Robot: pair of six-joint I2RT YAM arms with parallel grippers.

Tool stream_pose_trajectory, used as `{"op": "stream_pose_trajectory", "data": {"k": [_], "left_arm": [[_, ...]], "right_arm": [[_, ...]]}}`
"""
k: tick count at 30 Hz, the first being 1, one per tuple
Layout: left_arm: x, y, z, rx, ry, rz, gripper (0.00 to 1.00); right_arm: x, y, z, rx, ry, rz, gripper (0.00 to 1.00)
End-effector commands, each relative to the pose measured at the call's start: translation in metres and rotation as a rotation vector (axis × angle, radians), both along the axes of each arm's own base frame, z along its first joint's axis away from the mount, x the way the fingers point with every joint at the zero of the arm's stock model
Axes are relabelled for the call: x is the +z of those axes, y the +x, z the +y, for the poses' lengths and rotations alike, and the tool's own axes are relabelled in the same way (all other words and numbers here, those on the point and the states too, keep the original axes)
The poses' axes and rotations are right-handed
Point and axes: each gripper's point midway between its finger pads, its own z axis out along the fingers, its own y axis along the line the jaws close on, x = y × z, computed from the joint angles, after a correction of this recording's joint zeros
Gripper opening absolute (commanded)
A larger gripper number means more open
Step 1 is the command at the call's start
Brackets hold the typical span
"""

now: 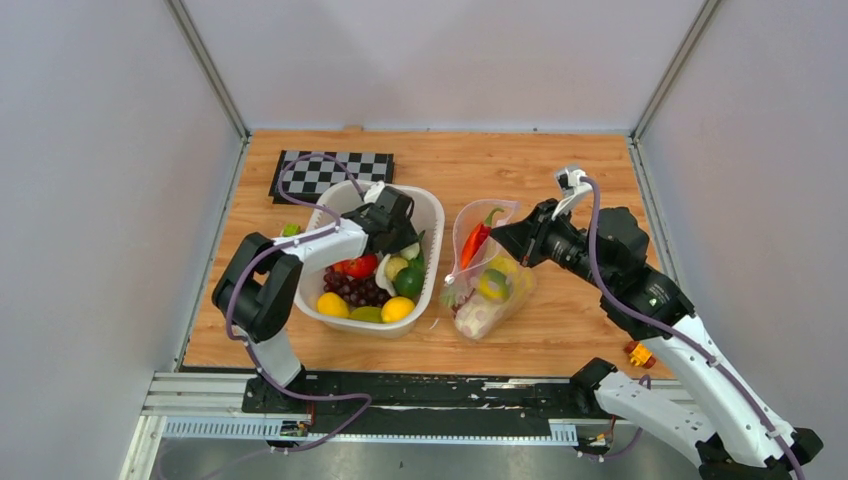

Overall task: Place the food in the zip-top bag and seal the zipper
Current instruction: Pick up the fake vegetable from the bin.

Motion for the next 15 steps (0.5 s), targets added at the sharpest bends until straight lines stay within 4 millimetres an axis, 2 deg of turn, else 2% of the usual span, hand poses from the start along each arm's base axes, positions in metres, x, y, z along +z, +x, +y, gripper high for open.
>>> {"op": "stream_pose_trajectory", "data": {"k": [1, 5, 8, 15], "left_arm": [[0.053, 0.002, 0.015, 0.019, 0.032, -0.127, 0.43], [0.124, 0.004, 0.030, 0.016, 0.074, -0.315, 0.41], [0.164, 0.002, 0.042, 0.024, 0.087, -0.436, 0.42], [0.206, -0.012, 0.053, 0.019, 0.026, -0.563, 0.42]], "right_arm": [[0.026, -0.003, 0.000, 0.008, 0.061, -0.074, 0.00], [0.023, -0.004, 0.000, 0.012, 0.062, -0.067, 0.00], [0.019, -0.004, 0.001, 0.011, 0.061, -0.060, 0.00], [0.017, -0.005, 0.002, 0.018, 0.068, -0.053, 0.00]]}}
